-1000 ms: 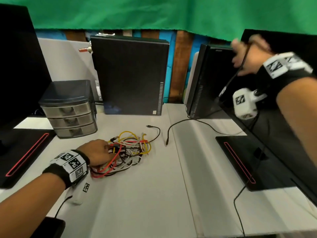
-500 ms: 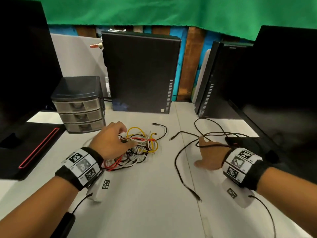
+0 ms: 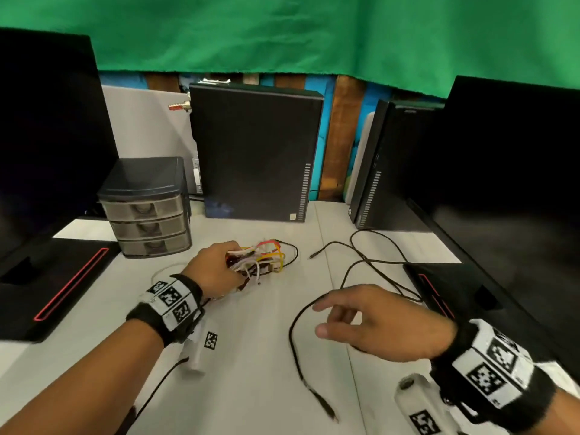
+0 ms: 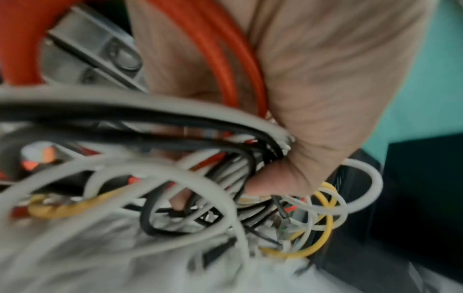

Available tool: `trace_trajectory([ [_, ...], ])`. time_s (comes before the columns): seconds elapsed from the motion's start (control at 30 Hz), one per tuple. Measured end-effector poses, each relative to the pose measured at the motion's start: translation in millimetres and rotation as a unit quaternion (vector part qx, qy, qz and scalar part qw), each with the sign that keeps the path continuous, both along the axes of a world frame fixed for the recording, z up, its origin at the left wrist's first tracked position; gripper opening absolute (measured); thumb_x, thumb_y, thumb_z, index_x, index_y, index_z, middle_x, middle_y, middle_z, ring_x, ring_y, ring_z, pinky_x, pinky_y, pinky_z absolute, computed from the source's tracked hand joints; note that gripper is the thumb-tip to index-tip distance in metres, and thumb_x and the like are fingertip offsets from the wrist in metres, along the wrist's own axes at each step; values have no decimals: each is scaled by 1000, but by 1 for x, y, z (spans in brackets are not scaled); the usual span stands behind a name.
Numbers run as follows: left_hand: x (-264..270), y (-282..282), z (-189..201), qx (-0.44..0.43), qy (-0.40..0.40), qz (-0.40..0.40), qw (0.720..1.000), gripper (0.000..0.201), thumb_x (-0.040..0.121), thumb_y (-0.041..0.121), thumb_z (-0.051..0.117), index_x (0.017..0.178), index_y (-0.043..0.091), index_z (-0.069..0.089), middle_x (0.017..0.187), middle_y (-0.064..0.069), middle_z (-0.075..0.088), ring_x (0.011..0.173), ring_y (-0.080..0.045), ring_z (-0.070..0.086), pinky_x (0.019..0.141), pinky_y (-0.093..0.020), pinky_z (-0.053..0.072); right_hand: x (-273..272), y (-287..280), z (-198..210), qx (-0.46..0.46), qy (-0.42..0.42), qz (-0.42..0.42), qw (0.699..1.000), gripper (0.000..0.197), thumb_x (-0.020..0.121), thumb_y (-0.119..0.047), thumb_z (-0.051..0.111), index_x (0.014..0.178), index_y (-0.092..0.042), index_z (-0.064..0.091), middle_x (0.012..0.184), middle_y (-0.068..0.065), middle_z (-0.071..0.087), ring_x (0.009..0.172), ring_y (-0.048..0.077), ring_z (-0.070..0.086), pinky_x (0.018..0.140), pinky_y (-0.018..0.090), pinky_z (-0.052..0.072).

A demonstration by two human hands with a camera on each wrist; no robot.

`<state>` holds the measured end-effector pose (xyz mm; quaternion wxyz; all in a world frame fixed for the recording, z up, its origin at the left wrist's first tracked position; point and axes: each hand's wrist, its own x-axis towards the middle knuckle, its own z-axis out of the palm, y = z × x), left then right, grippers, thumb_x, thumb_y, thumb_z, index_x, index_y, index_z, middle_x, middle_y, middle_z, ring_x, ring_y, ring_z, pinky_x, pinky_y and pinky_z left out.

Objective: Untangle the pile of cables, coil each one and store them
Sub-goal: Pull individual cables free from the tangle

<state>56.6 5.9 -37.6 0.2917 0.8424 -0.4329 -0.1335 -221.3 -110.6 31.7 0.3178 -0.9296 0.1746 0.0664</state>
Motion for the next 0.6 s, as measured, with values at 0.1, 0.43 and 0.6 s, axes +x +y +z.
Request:
trace_trajectory([
  [0.1,-8,9,22,-115,144,-19,983,23,75,-1,72,80,20,64,71,5,69,67,-15,64,64,-30,54,0,-2,-21,79,-124,-87,985,25,91,-47,67,114,-37,69,93,-13,71,91,3,63,78,18,49],
  [0.43,-48,12,45,-187,452,-58,870,47,55,-5,60,94,16,75,96,-24,72,77,-33,68,76,-39,54,-6,7,-49,101,-377,-229,892,8,89,-23,74,94,-29,74,95,-15,71,87,8,66,59,16,44],
  [0.6,-65,8,36,-104,406,-115,901,53,58,1,63,110,9,68,104,-21,73,84,-30,68,78,-38,54,1,2,-38,37,-471,-256,843,4,87,-26,76,84,-28,74,86,-12,70,79,15,64,63,21,45],
])
